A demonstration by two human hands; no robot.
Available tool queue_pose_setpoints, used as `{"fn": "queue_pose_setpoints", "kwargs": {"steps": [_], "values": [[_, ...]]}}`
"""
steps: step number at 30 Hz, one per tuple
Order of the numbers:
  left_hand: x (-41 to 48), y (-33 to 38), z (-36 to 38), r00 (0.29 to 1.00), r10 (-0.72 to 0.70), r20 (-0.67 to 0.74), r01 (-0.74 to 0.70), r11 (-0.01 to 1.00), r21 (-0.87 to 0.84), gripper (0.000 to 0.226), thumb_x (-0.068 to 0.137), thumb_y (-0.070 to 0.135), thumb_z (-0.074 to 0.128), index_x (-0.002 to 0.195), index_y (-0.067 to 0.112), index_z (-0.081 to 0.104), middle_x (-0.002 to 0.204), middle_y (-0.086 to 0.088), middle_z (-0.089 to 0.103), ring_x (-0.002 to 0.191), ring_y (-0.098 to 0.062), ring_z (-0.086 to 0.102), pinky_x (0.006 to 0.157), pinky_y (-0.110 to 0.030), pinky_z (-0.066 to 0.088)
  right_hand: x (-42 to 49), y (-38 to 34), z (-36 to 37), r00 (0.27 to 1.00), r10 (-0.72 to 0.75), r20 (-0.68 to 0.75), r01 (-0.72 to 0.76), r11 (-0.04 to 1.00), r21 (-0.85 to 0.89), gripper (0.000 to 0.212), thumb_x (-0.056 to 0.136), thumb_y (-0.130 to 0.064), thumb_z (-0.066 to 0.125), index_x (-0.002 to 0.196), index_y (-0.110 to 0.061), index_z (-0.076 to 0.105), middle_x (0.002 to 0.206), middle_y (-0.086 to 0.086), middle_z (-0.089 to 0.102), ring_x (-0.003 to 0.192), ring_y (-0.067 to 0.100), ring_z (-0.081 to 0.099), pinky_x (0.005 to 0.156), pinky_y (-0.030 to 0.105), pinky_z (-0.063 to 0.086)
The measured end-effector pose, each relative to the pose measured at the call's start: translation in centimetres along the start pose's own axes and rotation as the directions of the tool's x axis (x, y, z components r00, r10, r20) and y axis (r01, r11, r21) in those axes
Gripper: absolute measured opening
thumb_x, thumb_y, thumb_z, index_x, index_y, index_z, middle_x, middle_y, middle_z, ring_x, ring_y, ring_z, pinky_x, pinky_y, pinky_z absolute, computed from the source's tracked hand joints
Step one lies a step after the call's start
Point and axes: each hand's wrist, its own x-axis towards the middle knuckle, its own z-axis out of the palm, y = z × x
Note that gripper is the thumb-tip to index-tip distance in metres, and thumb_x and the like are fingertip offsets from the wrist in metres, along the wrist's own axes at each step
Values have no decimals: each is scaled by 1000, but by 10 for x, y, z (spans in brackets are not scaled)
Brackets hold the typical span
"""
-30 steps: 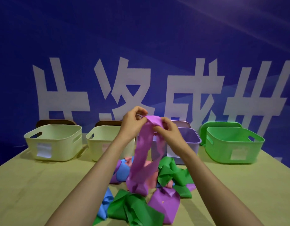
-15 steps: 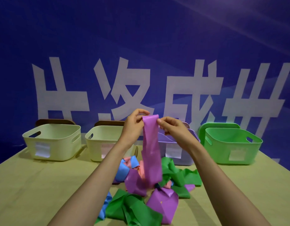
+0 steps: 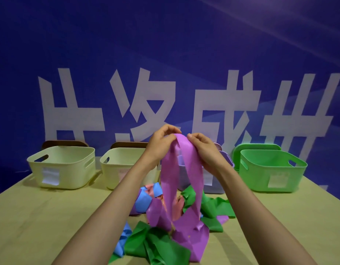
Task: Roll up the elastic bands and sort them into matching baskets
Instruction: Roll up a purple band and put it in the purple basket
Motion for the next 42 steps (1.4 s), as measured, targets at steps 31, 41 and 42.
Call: {"fn": "queue_pose_setpoints", "kwargs": {"steps": [31, 41, 42], "values": [[-12, -83, -69, 721, -633, 280, 541, 262, -799, 13, 77, 16, 53, 64, 14, 52, 50, 2, 48, 44, -11, 47, 58, -23, 47, 4, 51, -61, 957, 108, 269, -280, 587, 760, 14, 74, -23, 70, 70, -10, 66, 49, -6, 45, 45, 7, 46, 55, 17, 50], [-10, -68, -77, 932, -353, 78, 153, 190, -970, 14, 54, 16, 77, 67, 14, 74, 73, -2, 69, 69, -19, 69, 72, -33, 58, 10, 56, -64, 958, 272, 91, -270, 962, -40, 19, 91, -30, 56, 92, -14, 66, 79, 2, 65, 74, 14, 60, 69, 25, 52], [-9, -72, -79, 925, -371, 78, 157, 186, -970, 16, 53, 15, 78, 67, 14, 72, 69, -1, 67, 63, -17, 67, 68, -30, 57, 10, 52, -65, 954, 284, 94, -296, 944, 144, 14, 84, -26, 61, 87, -12, 65, 71, 1, 64, 66, 11, 60, 61, 20, 51]]}}
